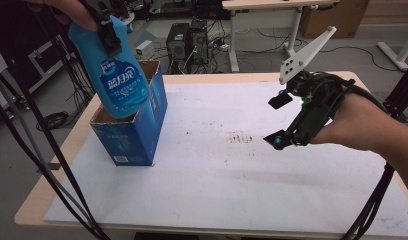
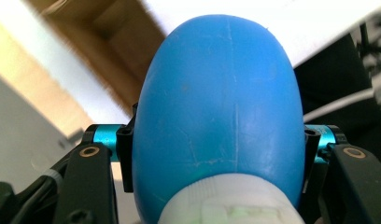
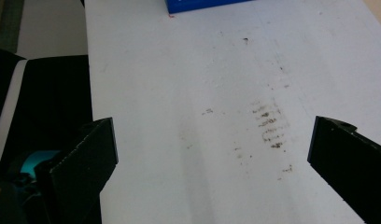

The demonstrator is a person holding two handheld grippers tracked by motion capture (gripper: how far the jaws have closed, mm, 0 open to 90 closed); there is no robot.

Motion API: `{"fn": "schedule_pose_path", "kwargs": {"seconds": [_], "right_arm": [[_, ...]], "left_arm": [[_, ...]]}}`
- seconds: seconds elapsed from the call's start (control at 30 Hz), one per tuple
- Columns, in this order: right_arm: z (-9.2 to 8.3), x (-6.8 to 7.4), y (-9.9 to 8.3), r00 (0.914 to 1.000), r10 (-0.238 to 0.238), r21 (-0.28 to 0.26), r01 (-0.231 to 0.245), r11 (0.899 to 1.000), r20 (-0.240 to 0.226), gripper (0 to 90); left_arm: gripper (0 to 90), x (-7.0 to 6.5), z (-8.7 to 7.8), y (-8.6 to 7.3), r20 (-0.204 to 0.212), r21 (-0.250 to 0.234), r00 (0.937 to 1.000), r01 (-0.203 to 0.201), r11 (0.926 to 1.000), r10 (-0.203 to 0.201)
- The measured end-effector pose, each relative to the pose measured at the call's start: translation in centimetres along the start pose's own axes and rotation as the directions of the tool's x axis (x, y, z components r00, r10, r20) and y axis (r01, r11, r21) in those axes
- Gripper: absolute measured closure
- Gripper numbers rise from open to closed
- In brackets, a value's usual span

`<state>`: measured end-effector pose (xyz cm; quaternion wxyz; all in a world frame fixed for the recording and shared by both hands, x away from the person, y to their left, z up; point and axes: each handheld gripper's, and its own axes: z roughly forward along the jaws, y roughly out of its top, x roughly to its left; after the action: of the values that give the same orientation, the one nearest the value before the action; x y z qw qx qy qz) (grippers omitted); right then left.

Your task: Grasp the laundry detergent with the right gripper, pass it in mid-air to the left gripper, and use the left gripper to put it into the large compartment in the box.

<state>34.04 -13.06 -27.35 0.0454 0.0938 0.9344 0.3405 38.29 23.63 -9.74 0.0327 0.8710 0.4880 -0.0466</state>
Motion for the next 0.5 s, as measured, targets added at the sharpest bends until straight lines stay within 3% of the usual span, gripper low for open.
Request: {"fn": "schedule_pose_path", "kwargs": {"seconds": [0.03,0.07,0.1,0.13,0.17,0.2,0.23,0.27,0.3,0.37,0.47,0.5], "right_arm": [[0.0,0.0,0.0,1.0000,0.000,0.000,0.000,1.000,0.000,0.6],[0.1,-0.1,-0.1,1.0000,0.003,0.008,-0.002,1.000,-0.002,0.6],[0.1,-0.1,-0.1,1.0000,0.005,0.007,-0.005,1.000,0.001,0.6],[0.2,-0.1,0.0,1.0000,0.005,0.008,-0.005,1.000,0.004,0.6],[0.2,-0.1,0.0,1.0000,0.007,0.008,-0.007,1.000,0.005,0.6],[0.2,-0.1,0.0,1.0000,0.008,0.009,-0.008,1.000,0.004,0.6],[0.2,-0.1,0.0,1.0000,0.008,0.009,-0.008,1.000,0.004,0.6],[0.2,-0.2,0.1,0.9999,0.008,0.007,-0.008,1.000,0.008,0.6],[0.2,-0.2,0.1,0.9999,0.009,0.007,-0.009,1.000,0.008,0.6],[0.2,-0.1,0.1,0.9999,0.010,0.005,-0.010,1.000,0.013,0.6],[0.2,-0.2,0.0,0.9998,0.008,0.010,-0.008,1.000,0.018,0.6],[0.3,-0.2,-0.1,0.9998,0.006,0.018,-0.006,1.000,0.020,0.6]], "left_arm": [[38.8,0.3,-0.1,0.0,-0.008,-0.005,0.9992,0.038,0.9992,-0.038],[38.9,0.9,-0.1,0.1,-0.027,-0.006,0.9934,0.112,0.9937,-0.112],[38.9,0.9,-0.1,0.1,-0.027,-0.006,0.9934,0.112,0.9937,-0.112],[38.9,1.5,0.2,0.3,-0.050,-0.001,0.9831,0.176,0.9844,-0.176],[38.9,1.5,0.2,0.3,-0.050,-0.001,0.9831,0.176,0.9844,-0.176],[38.9,1.9,0.6,0.7,-0.077,0.008,0.9707,0.229,0.9734,-0.228],[38.9,1.9,0.6,0.7,-0.077,0.008,0.9707,0.229,0.9734,-0.228],[38.9,2.4,1.1,1.0,-0.101,0.012,0.9608,0.261,0.9653,-0.258],[38.8,2.4,1.1,1.0,-0.101,0.012,0.9608,0.261,0.9653,-0.258],[38.9,3.0,2.2,1.5,-0.108,0.020,0.9528,0.287,0.9576,-0.284],[38.9,3.5,3.2,1.8,-0.100,0.035,0.9546,0.285,0.9578,-0.281],[38.9,3.9,4.2,2.1,-0.089,0.043,0.9568,0.281,0.9586,-0.277]]}}
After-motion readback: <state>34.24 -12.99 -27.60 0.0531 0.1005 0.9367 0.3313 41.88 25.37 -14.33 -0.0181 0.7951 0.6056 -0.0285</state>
